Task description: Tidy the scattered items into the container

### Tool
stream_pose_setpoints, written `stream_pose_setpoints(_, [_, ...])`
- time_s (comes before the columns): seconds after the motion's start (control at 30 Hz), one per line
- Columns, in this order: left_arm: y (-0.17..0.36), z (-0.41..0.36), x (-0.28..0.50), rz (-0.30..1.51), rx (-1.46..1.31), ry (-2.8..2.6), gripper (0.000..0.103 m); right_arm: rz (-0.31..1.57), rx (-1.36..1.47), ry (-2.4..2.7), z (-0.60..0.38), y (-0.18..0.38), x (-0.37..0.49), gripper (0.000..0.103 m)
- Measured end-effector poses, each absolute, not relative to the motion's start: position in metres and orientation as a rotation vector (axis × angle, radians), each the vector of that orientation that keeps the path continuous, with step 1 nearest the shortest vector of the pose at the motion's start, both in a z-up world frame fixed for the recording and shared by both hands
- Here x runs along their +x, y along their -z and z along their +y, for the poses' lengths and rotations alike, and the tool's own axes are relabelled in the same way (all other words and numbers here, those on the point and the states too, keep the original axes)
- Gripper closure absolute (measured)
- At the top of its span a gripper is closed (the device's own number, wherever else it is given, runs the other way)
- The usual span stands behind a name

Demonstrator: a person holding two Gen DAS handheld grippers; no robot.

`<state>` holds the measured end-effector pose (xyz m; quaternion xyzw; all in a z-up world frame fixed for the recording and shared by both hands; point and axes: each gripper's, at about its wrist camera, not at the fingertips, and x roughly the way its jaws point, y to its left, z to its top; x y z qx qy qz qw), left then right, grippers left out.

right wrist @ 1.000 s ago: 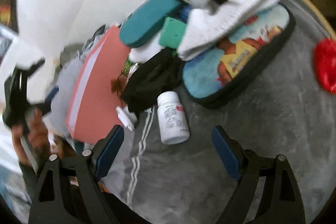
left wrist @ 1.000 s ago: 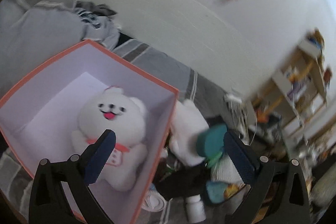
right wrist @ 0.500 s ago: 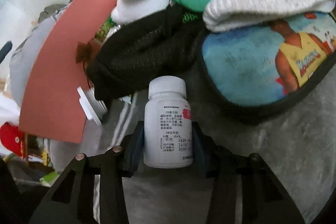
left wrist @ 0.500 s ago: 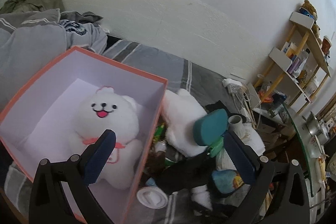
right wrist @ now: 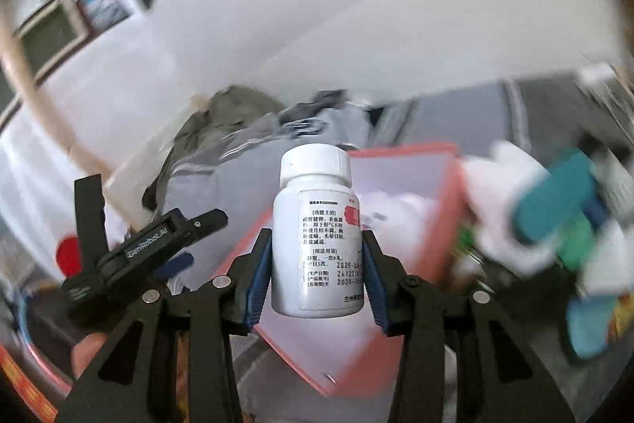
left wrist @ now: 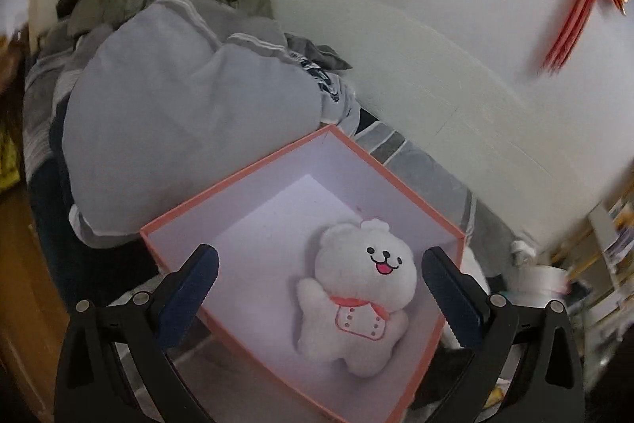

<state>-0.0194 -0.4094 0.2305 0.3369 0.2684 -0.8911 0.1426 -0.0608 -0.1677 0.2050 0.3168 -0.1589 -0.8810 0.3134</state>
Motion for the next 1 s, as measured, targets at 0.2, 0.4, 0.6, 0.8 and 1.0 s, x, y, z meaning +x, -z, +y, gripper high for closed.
stream_pose_setpoints(0.2, [-0.234, -0.408, -0.006, 0.648, 1.036, 2.636, 0.000, -0.291, 0.901, 2.388, -0.175, -0.190, -0.047, 0.007])
stream_pose_setpoints(0.4, [-0.232, -0.380, -0.005, 0.717, 1.077, 2.688, 0.000, -0.516, 1.180, 2.323, -0.086, -0.099, -0.040, 0.025])
stream_pose_setpoints(0.6, [-0.215, -0.349, -0.019, 0.638, 1.176, 2.681, 0.000, -0.543, 1.412, 2.152, -0.071, -0.044, -0.065, 0.031])
stream_pose_setpoints(0.8, [-0.208, -0.323, -0.036, 0.528, 1.209, 2.712, 0.000, -0.471, 1.398, 2.106, -0.088, -0.042, -0.081, 0.033])
stream_pose_setpoints(1.0, [-0.206, -0.313, -0.042, 0.451, 1.235, 2.729, 0.000, -0.447, 1.493, 2.027, -0.115, -0.007, -0.096, 0.066])
